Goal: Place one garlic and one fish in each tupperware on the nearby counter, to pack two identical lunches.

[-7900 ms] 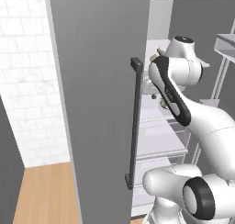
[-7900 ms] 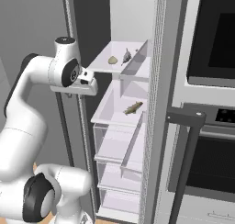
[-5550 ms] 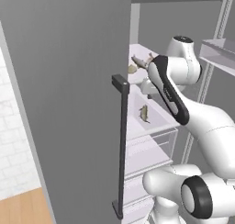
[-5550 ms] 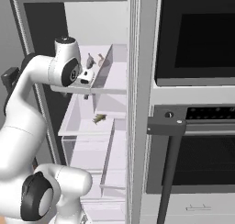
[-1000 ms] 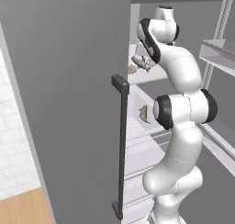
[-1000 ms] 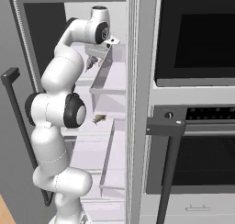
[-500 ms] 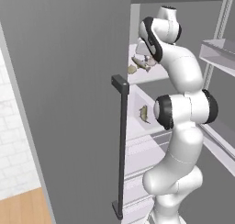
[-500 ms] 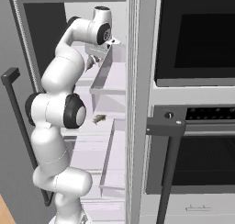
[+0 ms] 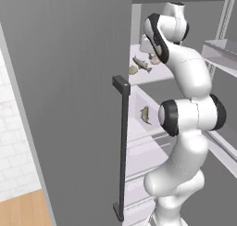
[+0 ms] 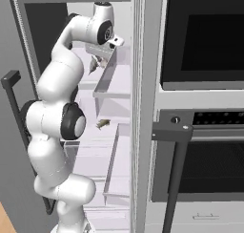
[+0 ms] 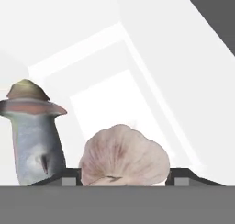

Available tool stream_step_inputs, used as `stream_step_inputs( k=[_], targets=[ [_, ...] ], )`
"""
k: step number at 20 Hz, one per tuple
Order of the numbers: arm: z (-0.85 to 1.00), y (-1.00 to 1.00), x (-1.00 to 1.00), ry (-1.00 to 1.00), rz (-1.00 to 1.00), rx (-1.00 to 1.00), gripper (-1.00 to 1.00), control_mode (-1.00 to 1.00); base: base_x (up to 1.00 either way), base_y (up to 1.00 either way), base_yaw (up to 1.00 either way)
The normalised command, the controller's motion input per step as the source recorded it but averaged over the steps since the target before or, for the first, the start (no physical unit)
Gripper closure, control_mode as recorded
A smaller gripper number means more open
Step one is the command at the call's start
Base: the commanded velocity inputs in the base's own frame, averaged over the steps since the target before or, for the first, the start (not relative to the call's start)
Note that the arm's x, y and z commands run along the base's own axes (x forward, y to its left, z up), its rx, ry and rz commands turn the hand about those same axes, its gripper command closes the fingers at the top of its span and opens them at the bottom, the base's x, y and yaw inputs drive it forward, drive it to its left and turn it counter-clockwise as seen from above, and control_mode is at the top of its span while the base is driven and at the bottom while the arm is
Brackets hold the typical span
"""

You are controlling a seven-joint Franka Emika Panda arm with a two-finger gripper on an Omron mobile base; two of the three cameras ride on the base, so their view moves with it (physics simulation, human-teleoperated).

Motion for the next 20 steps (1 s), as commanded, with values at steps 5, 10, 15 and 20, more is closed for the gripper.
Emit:
stream_step_inputs(
  k=[5,10,15,20],
  targets=[
    [-0.07,0.01,-0.11,-0.43,0.07,-0.11,1.00,-1.00,0.00,0.00,0.00],
    [0.00,0.00,-0.04,-0.21,0.05,0.00,1.00,-1.00,0.00,0.00,0.00],
    [0.30,0.00,-0.59,-0.10,0.00,0.00,1.00,-1.00,0.00,0.00,0.00],
    [0.19,0.11,-1.00,0.02,0.00,-0.02,1.00,-1.00,0.00,0.00,0.00]
  ],
)
